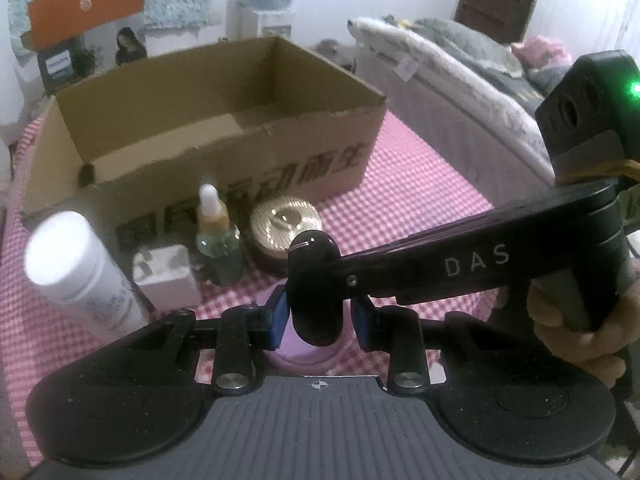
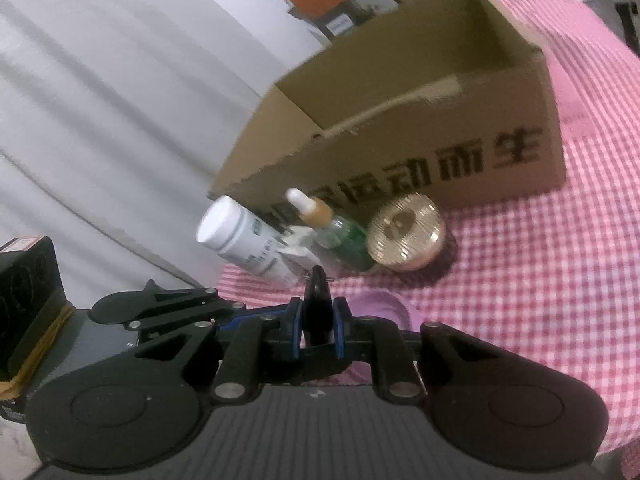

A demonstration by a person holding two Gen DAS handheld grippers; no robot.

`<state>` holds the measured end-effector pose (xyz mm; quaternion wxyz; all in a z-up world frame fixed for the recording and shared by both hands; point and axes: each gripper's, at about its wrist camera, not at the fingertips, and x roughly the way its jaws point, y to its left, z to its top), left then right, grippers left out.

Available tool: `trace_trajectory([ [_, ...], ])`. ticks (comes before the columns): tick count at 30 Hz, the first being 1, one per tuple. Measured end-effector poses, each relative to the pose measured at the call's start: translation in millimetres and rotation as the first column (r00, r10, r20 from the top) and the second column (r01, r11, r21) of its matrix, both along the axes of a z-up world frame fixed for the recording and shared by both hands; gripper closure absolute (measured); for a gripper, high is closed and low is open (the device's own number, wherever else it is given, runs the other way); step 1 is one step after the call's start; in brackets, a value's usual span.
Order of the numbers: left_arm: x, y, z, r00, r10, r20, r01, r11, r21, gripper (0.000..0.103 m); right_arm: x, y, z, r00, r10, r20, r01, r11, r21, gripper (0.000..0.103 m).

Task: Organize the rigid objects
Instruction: 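Carry the black mouse into the box and release it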

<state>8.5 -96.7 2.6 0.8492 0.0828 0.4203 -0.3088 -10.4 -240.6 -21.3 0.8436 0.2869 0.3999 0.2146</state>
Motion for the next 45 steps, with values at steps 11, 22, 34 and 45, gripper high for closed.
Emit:
trace_trajectory([
  [11, 32, 23, 64, 0.985, 0.065, 0.160, -0.062, 0.998, -0.022, 0.071, 39, 16, 70, 0.986, 0.069, 0.150, -0.064, 0.997, -0.038, 0.086],
  [22, 166, 37, 58, 0.985, 0.171, -0.011, -0.170, 0.985, 0.023, 0.071, 199, 23, 72, 0.989, 0.148, -0.003, -0.147, 0.987, 0.064, 0.086],
  [34, 237, 42, 15, 0.954, 0.286, -0.089, -0.269, 0.949, 0.161, 0.067, 328, 44, -2, 0.961, 0.142, -0.239, -0.125, 0.989, 0.084, 0.084],
  [45, 221, 41, 30, 0.958, 0.277, -0.072, -0.267, 0.955, 0.125, 0.059, 337, 45, -10, 0.962, 0.111, -0.251, -0.101, 0.994, 0.052, 0.074],
])
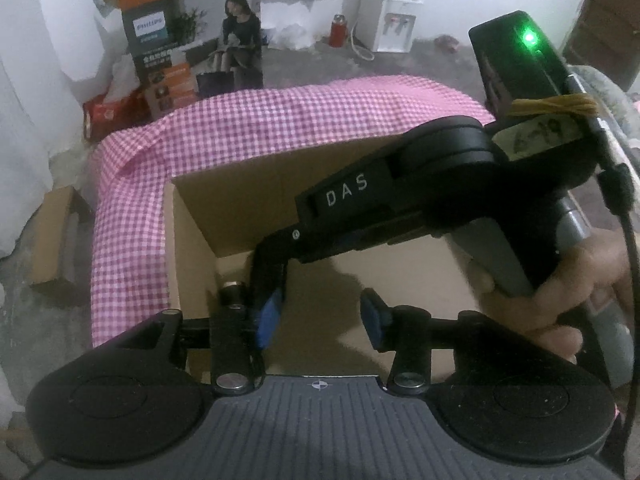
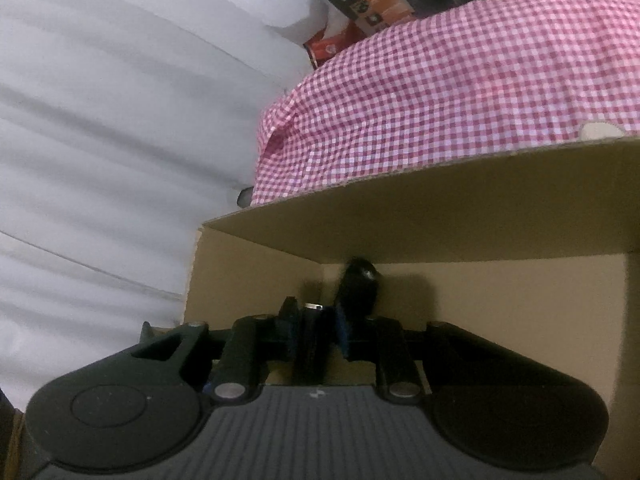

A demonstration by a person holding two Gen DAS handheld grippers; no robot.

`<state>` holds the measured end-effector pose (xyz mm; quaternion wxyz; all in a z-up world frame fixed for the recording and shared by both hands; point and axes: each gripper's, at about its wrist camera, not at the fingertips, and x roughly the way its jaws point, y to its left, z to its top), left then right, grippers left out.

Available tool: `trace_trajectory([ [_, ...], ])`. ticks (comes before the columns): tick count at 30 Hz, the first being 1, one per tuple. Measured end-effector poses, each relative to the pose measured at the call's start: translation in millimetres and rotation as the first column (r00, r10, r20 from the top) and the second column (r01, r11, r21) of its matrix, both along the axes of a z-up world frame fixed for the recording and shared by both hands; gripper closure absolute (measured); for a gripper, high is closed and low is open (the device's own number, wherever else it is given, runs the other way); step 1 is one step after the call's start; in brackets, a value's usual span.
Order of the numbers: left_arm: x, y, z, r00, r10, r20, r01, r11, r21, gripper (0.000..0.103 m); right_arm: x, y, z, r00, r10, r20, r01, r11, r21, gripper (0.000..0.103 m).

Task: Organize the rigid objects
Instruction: 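Carry the black mouse into the box and release it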

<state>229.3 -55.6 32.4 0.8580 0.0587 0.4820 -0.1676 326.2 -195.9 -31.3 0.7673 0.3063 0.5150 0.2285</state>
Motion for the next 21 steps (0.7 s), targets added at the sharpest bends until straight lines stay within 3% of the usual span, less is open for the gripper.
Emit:
trace_trajectory([
  [10, -59, 3, 47, 0.992, -0.047, 0.118, 0.053, 0.998, -0.044, 0.052, -61, -23, 52, 0.993, -0.030, 0.115, 0.027, 0.999, 0.028, 0.072],
  [13, -90, 6, 61, 0.984, -0.068, 0.166, 0.080, 0.995, -0.066, 0.048, -98, -39, 74, 0.984, -0.043, 0.173, 0.035, 0.998, 0.049, 0.072],
  [15, -109, 7, 66, 0.978, -0.084, 0.189, 0.100, 0.992, -0.078, 0.045, -130, -51, 86, 0.975, -0.051, 0.215, 0.039, 0.997, 0.060, 0.064],
  [17, -129, 8, 66, 0.974, -0.102, 0.204, 0.122, 0.989, -0.088, 0.042, -165, -63, 96, 0.964, -0.058, 0.260, 0.045, 0.997, 0.057, 0.058],
  [21, -165, 7, 55, 0.966, -0.141, 0.215, 0.165, 0.981, -0.097, 0.038, -228, -82, 101, 0.947, -0.075, 0.312, 0.066, 0.997, 0.041, 0.058],
])
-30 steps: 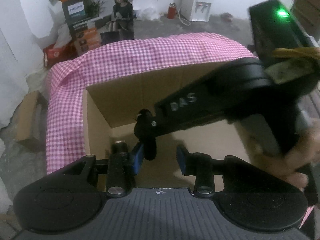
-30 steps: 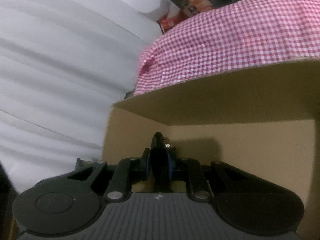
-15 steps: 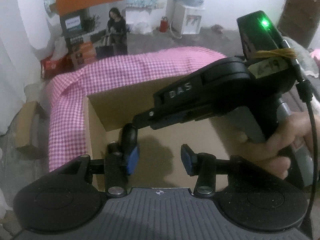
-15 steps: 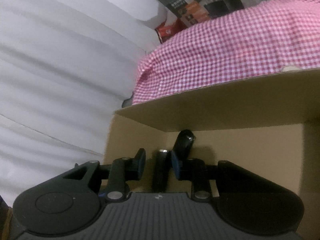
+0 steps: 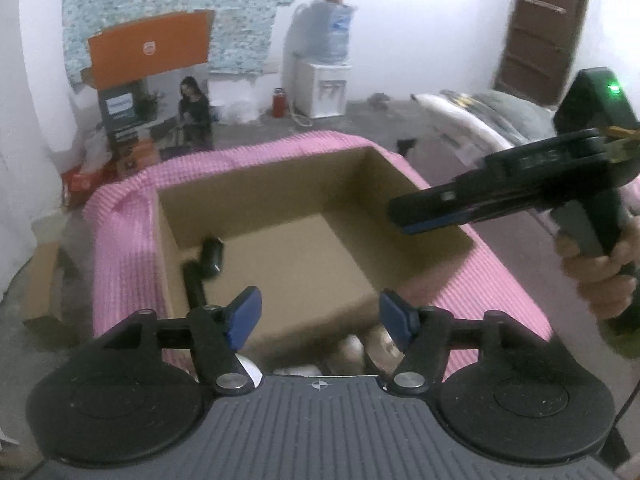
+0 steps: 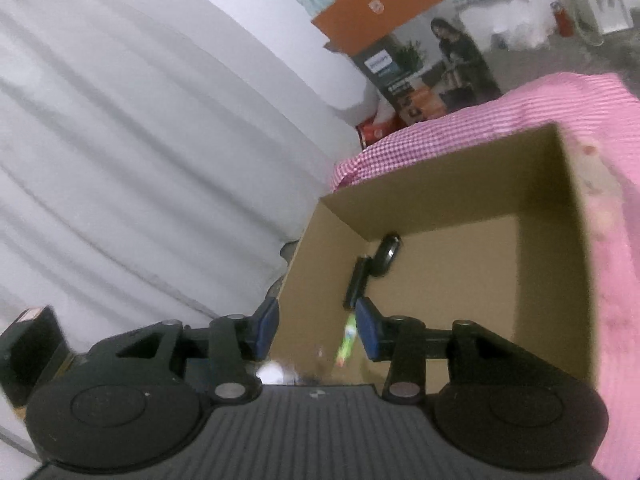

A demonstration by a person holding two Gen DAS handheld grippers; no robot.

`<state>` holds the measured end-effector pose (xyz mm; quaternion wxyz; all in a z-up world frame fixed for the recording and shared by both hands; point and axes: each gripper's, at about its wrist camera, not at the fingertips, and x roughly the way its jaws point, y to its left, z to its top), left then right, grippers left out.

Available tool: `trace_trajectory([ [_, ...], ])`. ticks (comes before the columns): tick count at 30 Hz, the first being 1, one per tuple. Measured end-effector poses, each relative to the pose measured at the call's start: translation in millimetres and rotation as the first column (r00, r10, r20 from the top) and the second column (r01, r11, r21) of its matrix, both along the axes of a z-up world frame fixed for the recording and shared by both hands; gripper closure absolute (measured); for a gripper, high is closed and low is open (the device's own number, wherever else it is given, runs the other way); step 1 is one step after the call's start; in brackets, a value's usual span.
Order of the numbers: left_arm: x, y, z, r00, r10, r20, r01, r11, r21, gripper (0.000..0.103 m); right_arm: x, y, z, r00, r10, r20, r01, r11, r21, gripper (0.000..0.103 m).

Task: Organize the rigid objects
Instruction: 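Carry the black mouse into the box and release it, then grasp the rim of the pink round container with the right tool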

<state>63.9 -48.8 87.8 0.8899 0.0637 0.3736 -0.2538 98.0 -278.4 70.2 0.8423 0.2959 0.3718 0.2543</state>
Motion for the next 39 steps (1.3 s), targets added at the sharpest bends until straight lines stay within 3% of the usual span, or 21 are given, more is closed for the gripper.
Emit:
trace_trajectory([
  [4, -25, -2, -20, 1.000, -0.013, -0.007, 0.013, 1.000, 0.016, 0.038, -58, -17, -7, 0.999, -0.032, 0.014, 0.032, 0.999, 0.002, 0.058],
  [9, -43, -2, -49, 0.996, -0.036, -0.076, 0.036, 0.999, -0.002, 0.038, -111, -27, -21, 0.997, -0.076, 0.007, 0.076, 0.997, -0.002, 0.058],
  [14, -62, -15, -80, 0.985, -0.107, -0.137, 0.110, 0.994, 0.013, 0.037, -140, -21, -48, 0.995, -0.095, -0.041, 0.095, 0.995, 0.004, 0.058],
  [19, -67, -29, -98, 0.973, -0.163, -0.166, 0.172, 0.984, 0.042, 0.036, -133, 1, -85, 0.988, -0.114, -0.103, 0.105, 0.991, -0.084, 0.058],
  [25, -68, -47, -110, 0.970, -0.203, -0.137, 0.222, 0.964, 0.146, 0.036, -117, 20, -110, 0.985, -0.130, -0.111, 0.108, 0.978, -0.181, 0.059],
  [39, -60, -66, -125, 0.960, -0.240, -0.143, 0.265, 0.944, 0.198, 0.035, -93, 57, -131, 0.996, -0.046, -0.078, 0.013, 0.922, -0.387, 0.087],
])
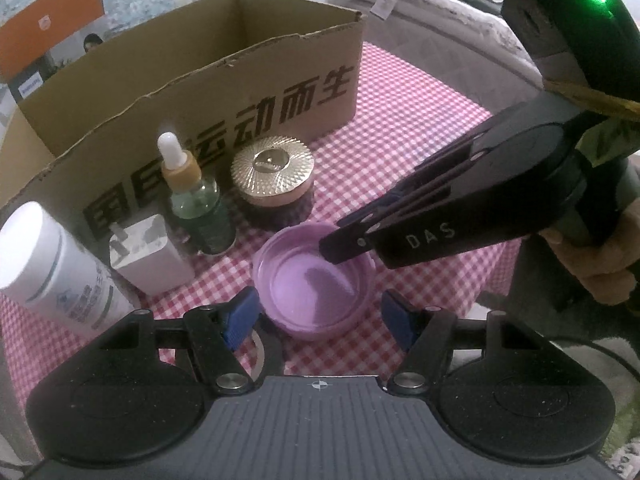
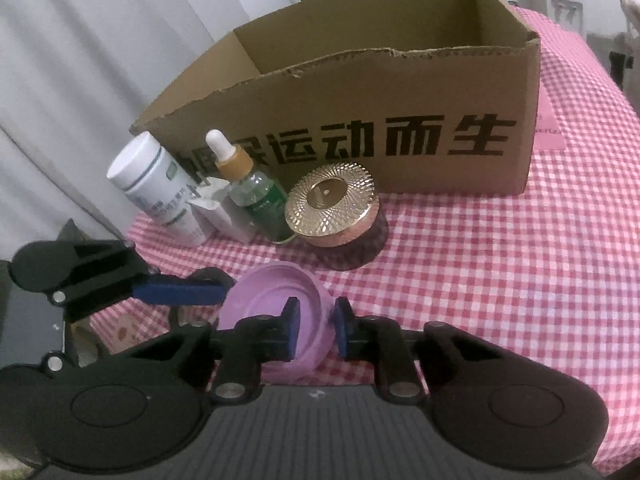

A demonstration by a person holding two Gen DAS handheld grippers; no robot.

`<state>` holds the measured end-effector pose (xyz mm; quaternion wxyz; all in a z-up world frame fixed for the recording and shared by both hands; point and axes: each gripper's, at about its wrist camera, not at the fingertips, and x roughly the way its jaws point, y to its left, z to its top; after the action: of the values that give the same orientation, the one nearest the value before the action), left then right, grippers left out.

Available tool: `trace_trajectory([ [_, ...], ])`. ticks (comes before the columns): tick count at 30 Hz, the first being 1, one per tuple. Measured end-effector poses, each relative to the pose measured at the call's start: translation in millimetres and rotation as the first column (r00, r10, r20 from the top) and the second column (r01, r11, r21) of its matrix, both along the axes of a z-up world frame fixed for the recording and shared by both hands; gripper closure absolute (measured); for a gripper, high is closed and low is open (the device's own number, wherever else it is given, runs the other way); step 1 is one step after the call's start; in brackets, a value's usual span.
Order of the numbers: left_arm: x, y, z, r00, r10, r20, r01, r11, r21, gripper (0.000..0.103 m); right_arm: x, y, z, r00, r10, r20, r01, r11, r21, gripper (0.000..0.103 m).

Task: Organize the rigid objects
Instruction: 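Grasp the rim of the pink round container with the right tool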

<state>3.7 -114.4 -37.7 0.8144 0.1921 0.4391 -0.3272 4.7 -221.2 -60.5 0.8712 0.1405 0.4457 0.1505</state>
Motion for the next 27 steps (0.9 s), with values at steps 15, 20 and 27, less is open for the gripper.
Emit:
trace_trajectory([
  [15, 4, -30, -7, 0.997, -0.080, 0.017, 0.081, 0.997, -0.009, 0.033, -18, -29, 6, 0.998, -0.069, -0.003, 0.069, 0.997, -0.034, 0.089],
  [20, 5, -33, -8, 0.996, -0.089, 0.027, 0.089, 0.996, 0.007, 0.031, -20, -35, 6, 0.997, -0.081, -0.010, 0.080, 0.996, -0.028, 0.089],
  [27, 8, -35, -10, 0.997, -0.076, 0.029, 0.076, 0.997, 0.013, 0.031, -17, -32, 5, 0.997, -0.077, -0.014, 0.077, 0.997, -0.023, 0.088],
])
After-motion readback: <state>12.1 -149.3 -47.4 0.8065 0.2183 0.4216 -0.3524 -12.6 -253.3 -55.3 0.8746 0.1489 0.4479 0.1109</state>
